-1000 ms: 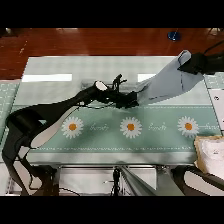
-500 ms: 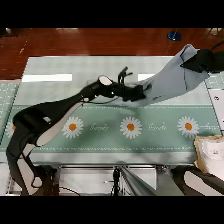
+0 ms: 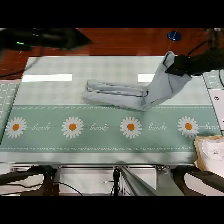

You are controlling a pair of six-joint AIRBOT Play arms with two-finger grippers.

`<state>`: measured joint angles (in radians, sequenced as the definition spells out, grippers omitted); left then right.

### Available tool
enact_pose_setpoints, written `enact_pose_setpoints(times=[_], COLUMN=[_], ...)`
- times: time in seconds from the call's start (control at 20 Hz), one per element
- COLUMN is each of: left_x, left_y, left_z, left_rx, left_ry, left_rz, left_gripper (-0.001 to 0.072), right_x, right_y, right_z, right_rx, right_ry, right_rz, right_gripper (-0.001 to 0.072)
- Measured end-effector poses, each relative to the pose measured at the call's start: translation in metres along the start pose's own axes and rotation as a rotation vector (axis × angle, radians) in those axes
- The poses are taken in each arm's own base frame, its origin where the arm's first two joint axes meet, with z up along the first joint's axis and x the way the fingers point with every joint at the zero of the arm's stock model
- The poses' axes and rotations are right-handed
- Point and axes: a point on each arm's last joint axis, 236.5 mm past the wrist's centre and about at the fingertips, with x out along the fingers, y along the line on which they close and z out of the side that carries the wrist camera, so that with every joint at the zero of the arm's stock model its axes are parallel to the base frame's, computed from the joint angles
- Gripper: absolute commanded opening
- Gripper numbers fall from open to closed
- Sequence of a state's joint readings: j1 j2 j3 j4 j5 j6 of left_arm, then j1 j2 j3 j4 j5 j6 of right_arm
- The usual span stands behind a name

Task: Fold the shirts.

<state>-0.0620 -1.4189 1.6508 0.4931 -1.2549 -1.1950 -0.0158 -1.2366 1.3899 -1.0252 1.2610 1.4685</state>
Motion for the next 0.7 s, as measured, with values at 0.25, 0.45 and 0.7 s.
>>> enact_pose_setpoints(times=[0.25, 0.45, 0.7], left_x=[-0.117, -0.151, -0.153], left_y=[-0.016, -0.012, -0.003], left_z=[0.006, -0.006, -0.02], left_rx=[0.113, 0.138, 0.12], left_ry=[-0.088, -0.077, -0.034], left_rz=[0.176, 0.284, 0.312], left_gripper=[0.0024, 0.0024, 0.0024], right_x=[0.056, 0.103, 0.153], right_y=[0.036, 0.068, 0.105], right_z=[0.004, -0.001, -0.003], right_rx=[0.025, 0.052, 0.116], right_ry=[-0.002, 0.008, -0.018], right_rz=[0.033, 0.075, 0.159], right_gripper=[0.002, 0.0021, 0.0021])
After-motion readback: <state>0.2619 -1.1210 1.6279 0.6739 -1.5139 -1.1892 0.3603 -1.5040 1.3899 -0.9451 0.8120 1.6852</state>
